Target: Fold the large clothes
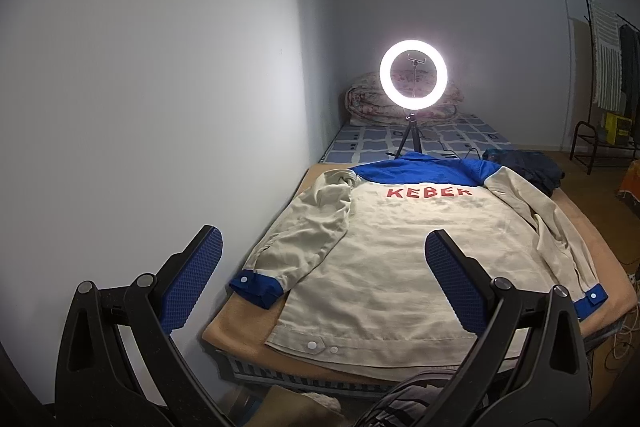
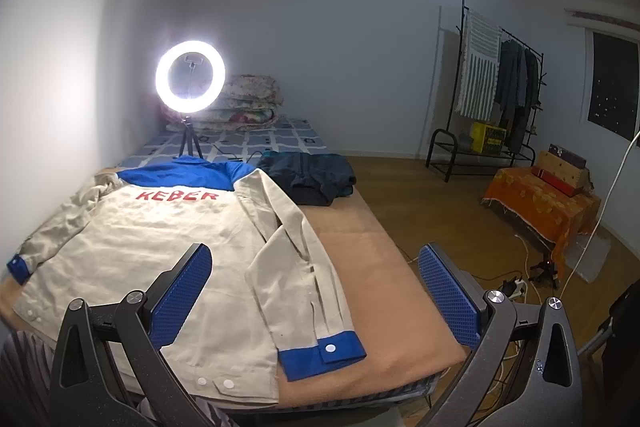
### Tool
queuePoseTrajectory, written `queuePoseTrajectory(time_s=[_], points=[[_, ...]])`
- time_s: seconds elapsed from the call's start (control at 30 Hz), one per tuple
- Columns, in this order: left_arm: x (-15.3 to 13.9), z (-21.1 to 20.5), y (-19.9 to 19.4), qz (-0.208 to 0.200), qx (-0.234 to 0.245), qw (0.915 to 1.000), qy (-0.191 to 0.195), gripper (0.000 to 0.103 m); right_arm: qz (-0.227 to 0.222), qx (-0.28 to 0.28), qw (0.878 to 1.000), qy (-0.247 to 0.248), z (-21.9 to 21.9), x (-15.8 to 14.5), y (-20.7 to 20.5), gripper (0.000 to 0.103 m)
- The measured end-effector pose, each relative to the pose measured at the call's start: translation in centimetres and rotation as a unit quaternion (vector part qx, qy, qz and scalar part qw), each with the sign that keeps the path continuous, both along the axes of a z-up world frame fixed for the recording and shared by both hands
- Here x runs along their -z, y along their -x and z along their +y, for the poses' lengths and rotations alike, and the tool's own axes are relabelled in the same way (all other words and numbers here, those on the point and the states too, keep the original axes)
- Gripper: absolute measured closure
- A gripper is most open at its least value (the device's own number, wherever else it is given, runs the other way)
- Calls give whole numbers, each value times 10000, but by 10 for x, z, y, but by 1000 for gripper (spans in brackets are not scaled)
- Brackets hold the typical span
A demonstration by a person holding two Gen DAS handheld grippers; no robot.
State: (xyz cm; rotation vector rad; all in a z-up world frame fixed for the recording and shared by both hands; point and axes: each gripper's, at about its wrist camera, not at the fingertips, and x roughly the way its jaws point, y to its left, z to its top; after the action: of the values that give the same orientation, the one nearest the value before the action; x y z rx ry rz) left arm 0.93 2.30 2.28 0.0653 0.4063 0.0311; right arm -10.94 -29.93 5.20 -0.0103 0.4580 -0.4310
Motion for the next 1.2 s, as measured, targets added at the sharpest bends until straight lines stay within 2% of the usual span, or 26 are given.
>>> queuePoseTrajectory(time_s=[0.3,0.67,1.2], points=[[16,3,-13,41,-139,9999,-86,0,101,-125,9999,-39,5,4,-21,0],[46,22,-40,164,-401,9989,-153,0,297,-427,9985,185,26,11,-71,0],[85,49,-70,231,-867,9954,-331,0,424,-1501,9861,577,82,5,-161,0]])
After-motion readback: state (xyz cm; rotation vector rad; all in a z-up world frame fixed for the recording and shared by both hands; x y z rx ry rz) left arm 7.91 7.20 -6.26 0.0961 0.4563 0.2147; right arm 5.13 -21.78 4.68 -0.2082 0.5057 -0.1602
